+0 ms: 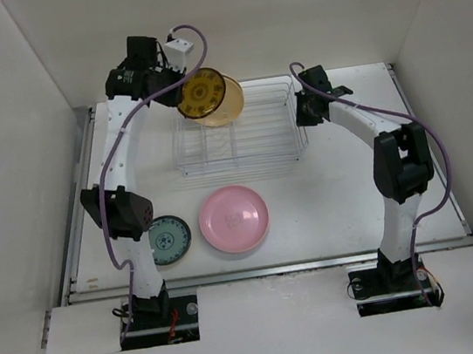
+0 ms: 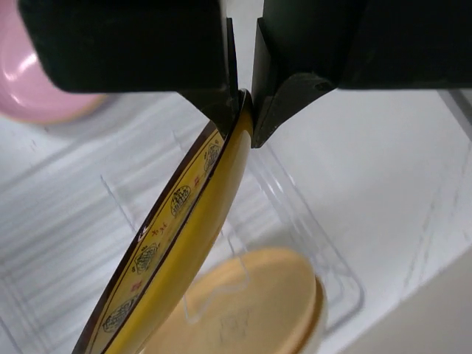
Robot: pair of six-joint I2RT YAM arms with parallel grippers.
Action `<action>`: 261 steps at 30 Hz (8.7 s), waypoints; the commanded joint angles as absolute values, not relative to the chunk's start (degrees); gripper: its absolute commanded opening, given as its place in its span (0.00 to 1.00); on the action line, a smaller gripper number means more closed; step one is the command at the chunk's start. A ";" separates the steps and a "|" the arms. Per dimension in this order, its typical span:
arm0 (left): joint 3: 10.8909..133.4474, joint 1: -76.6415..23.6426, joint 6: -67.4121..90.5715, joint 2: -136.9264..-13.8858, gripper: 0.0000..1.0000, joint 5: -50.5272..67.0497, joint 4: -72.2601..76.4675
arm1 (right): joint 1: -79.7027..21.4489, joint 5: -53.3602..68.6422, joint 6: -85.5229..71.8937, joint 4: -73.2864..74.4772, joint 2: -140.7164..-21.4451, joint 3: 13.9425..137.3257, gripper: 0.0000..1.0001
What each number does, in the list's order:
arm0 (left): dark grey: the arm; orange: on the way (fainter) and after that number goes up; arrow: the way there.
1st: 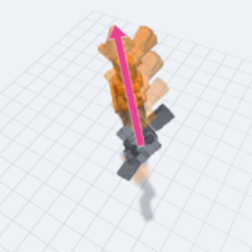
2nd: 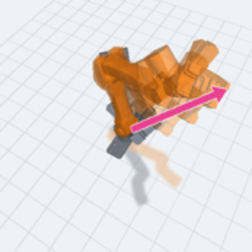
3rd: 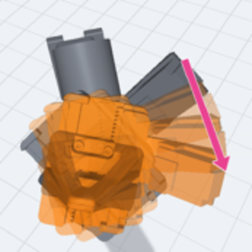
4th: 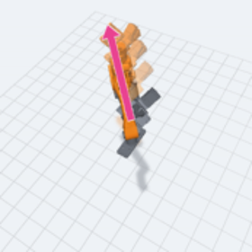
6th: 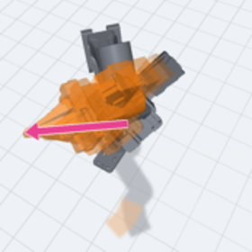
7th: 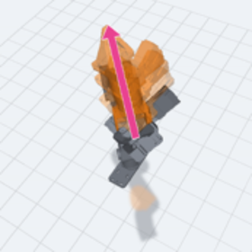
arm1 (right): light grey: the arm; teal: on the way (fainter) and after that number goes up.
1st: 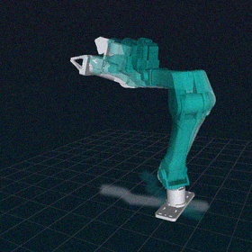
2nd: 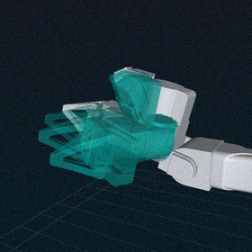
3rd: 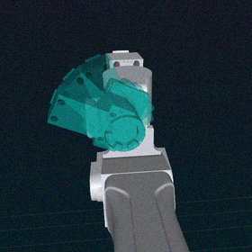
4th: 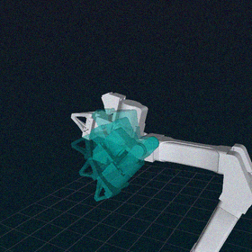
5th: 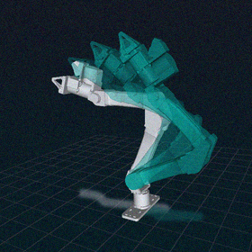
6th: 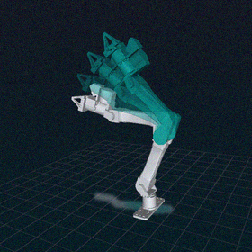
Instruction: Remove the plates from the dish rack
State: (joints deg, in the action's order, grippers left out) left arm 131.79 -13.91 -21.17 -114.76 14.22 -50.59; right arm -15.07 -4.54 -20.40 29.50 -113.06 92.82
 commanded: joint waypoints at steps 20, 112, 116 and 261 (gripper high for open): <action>83.67 0.53 -51.32 -93.59 0.00 5.79 -91.41 | -20.21 -5.39 -18.54 27.43 -108.10 106.77 0.86; 126.74 -4.04 -0.43 -132.36 0.00 26.63 -59.24 | -29.00 -5.54 -1.22 5.45 -108.74 108.56 0.00; 126.74 -4.04 -0.44 -132.36 0.00 26.63 -59.24 | -29.00 -2.99 -3.51 6.32 -107.23 103.45 0.00; 124.98 -5.10 -3.69 -129.02 0.00 21.27 -64.07 | -34.91 -15.32 7.37 15.74 -117.83 121.40 1.00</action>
